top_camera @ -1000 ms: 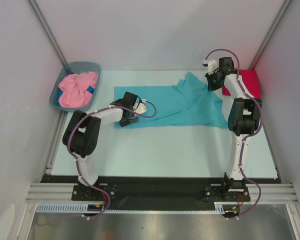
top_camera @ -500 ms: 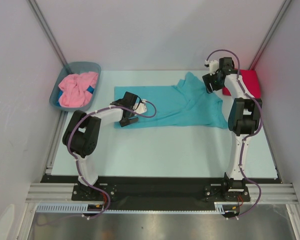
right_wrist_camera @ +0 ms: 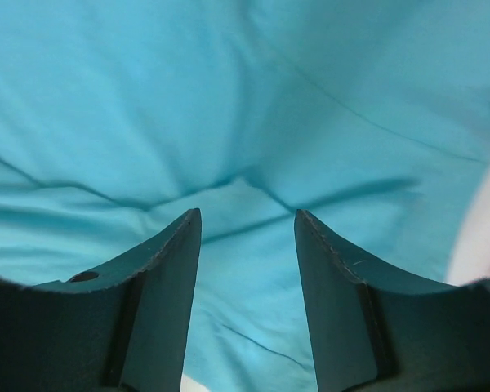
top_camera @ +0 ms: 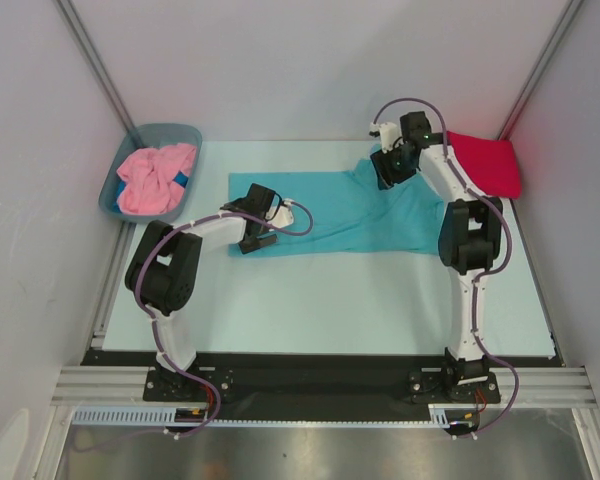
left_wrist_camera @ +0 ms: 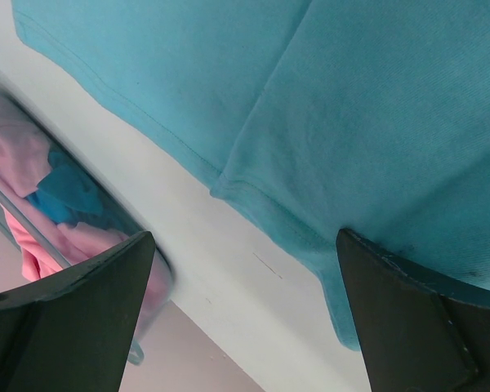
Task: Fold and stack the t-shirts
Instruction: Fold the tshirt
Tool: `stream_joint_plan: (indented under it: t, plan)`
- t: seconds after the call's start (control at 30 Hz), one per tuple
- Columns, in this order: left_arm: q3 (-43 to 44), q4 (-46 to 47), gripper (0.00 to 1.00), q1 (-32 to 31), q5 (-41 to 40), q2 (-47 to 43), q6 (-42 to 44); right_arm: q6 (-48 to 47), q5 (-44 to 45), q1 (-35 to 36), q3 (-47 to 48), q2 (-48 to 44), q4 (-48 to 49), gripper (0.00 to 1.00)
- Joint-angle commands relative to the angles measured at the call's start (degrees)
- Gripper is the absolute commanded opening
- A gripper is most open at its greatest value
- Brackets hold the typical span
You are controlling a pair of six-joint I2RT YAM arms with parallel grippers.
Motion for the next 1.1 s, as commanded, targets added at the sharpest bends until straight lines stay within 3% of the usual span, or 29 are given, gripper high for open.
stream_joint_plan:
  t: [0.0,0.4,1.07]
  plan:
    - [-1.0,0.4,1.0,-0.8,0.3,-3.3,-0.3,2.5,-2.5,0.4,-1.8,0.0,-0.8,0.53]
    - [-1.6,0.5,1.0,-0.9,0.7,-4.5,-0.5,4.0,-3.0,0.9,-6.8,0.1,3.0,0.45]
    - [-1.7,0.5,1.0,-1.8,0.6,-4.5,-0.9,6.2,-1.5,2.2,-8.6,1.9,8.3,0.45]
